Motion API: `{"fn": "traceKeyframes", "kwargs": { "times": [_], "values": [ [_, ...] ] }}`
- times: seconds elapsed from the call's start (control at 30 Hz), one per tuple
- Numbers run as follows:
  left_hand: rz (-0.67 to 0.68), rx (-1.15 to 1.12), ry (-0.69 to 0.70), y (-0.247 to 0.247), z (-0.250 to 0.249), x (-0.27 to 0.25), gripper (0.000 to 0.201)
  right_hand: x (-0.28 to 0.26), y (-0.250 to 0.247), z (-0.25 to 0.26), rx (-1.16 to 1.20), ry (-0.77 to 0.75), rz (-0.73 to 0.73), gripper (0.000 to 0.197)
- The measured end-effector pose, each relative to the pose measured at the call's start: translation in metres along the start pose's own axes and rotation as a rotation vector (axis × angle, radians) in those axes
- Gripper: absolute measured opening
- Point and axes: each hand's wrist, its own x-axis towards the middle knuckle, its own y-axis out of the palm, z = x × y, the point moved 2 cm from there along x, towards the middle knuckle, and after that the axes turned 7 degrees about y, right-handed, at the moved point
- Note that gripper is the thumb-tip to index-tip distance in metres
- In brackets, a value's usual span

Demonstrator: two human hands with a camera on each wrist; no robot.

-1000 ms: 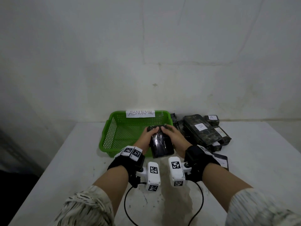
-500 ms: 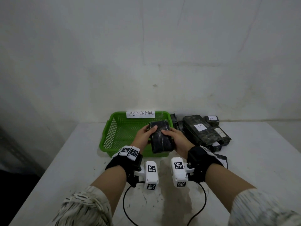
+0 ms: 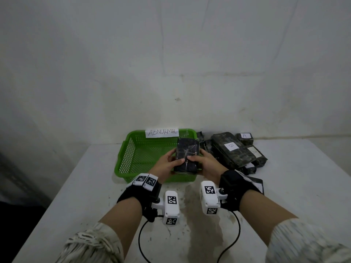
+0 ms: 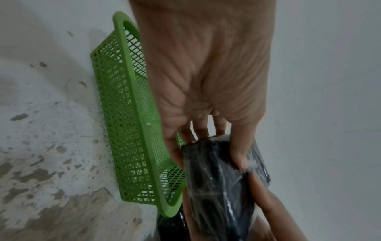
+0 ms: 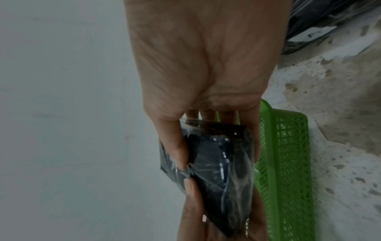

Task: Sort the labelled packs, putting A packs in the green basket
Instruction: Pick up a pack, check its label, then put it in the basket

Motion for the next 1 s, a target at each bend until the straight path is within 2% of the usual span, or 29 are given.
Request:
{"fn": "traceKeyframes", "kwargs": {
  "times": [0.17, 0.3, 0.47, 0.53, 0.63, 0.67, 0.77, 0.83, 0.93, 1.0],
  "values": [
    [-0.013, 0.059, 0.022, 0.001, 0.002, 0.001, 0.066, -0.002, 0.0, -0.002, -0.065, -0.02, 0.081, 0.065],
    [0.009, -0.025, -0.042, 0.002, 0.004, 0.001, 0.063, -0.004, -0.005, -0.001, -0.082, -0.027, 0.07, 0.071],
    [-0.003, -0.06, -0.019, 0.001, 0.004, 0.0, 0.062, -0.006, -0.006, -0.004, -0.033, 0.0, 0.154, 0.078],
    [-0.015, 0.02, 0.027, -0.002, 0.004, -0.001, 0.063, -0.008, -0.007, -0.003, -0.07, -0.013, 0.137, 0.081],
    [-0.031, 0.286, 0.095, -0.003, 0.003, 0.002, 0.056, -0.012, -0.003, -0.002, -0.214, -0.083, 0.111, 0.086],
    [-0.037, 0.303, 0.091, -0.003, 0.003, 0.003, 0.051, -0.013, -0.002, -0.002, -0.225, -0.083, 0.118, 0.081],
    [-0.055, 0.141, 0.028, 0.0, -0.004, 0.0, 0.029, -0.016, -0.001, 0.002, -0.144, -0.056, 0.11, 0.052],
    [-0.047, 0.097, -0.012, -0.001, -0.005, -0.003, 0.038, -0.017, -0.004, 0.005, -0.186, -0.071, 0.099, 0.038],
    [-0.047, 0.151, -0.033, -0.004, -0.001, -0.001, 0.056, -0.015, -0.006, 0.006, -0.328, -0.083, 0.087, 0.034],
    [-0.056, 0.162, -0.027, -0.004, 0.002, -0.001, 0.055, -0.014, -0.001, 0.006, -0.349, -0.112, 0.036, 0.022]
  ]
}}
